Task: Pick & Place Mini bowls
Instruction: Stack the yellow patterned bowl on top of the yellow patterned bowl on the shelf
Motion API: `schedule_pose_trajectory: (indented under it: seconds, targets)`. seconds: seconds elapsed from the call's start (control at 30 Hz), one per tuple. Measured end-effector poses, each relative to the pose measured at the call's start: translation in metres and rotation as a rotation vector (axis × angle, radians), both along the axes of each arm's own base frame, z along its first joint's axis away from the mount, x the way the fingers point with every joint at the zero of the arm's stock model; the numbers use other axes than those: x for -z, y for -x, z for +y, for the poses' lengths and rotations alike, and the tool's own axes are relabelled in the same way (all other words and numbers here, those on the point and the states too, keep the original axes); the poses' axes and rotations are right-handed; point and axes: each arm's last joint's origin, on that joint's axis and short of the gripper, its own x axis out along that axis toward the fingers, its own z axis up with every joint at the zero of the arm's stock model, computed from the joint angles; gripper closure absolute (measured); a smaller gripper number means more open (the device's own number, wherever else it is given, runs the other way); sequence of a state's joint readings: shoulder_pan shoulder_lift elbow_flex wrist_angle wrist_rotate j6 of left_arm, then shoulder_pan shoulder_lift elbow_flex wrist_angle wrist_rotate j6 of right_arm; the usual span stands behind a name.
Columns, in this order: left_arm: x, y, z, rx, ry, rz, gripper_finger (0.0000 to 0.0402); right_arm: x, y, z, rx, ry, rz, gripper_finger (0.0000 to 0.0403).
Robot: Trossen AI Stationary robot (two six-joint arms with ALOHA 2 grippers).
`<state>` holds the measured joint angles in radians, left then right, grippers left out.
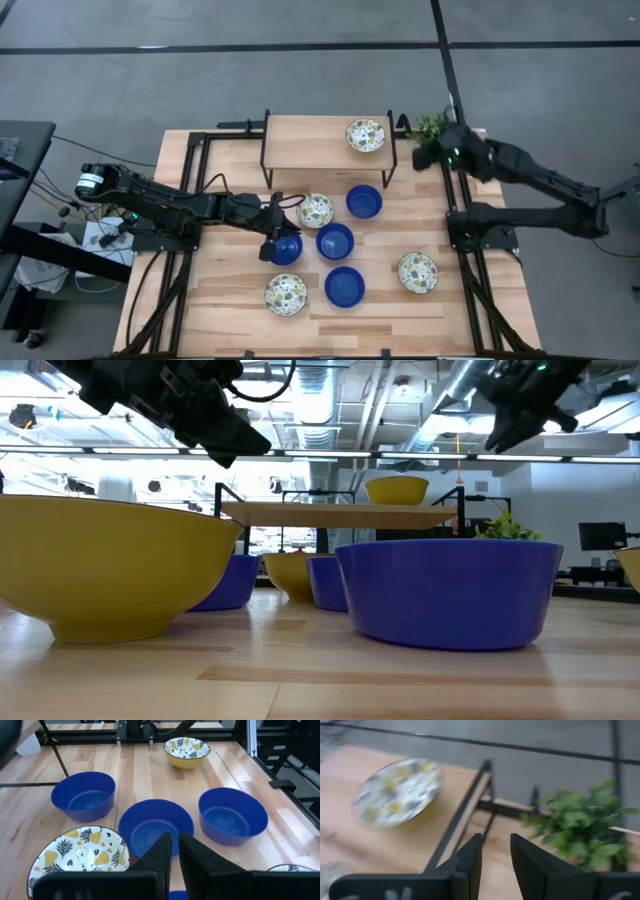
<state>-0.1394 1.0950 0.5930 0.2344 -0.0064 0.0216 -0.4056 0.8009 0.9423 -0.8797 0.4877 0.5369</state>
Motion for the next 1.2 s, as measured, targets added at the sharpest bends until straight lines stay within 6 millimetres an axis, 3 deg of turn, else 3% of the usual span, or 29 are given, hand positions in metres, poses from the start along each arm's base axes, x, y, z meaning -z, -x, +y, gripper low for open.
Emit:
schedule_pose_trajectory:
  seconds: [0.2, 0.47, 0.83, 1.2]
  targets:
    - [0.0, 0.0, 0.0, -0.001, 0.004, -0.001, 0.0368, 0.045, 0.006, 0.04, -0.192, -0.07, -0.053, 0.0311]
    - [-0.001, 0.0, 0.0, -0.001, 0.005, -0.006, 0.0368, 0.095, -0.006, 0.075, -0.428, -0.124, -0.118, 0.0311]
    - [-0.001, 0.0, 0.0, 0.0, 0.003, -0.013, 0.0368, 0.106, -0.013, 0.104, -0.743, -0.179, -0.003, 0.031]
    - [-0.002, 0.0, 0.0, 0.001, 0.001, -0.021, 0.0368, 0.116, -0.018, 0.114, -0.776, -0.319, 0.043, 0.031]
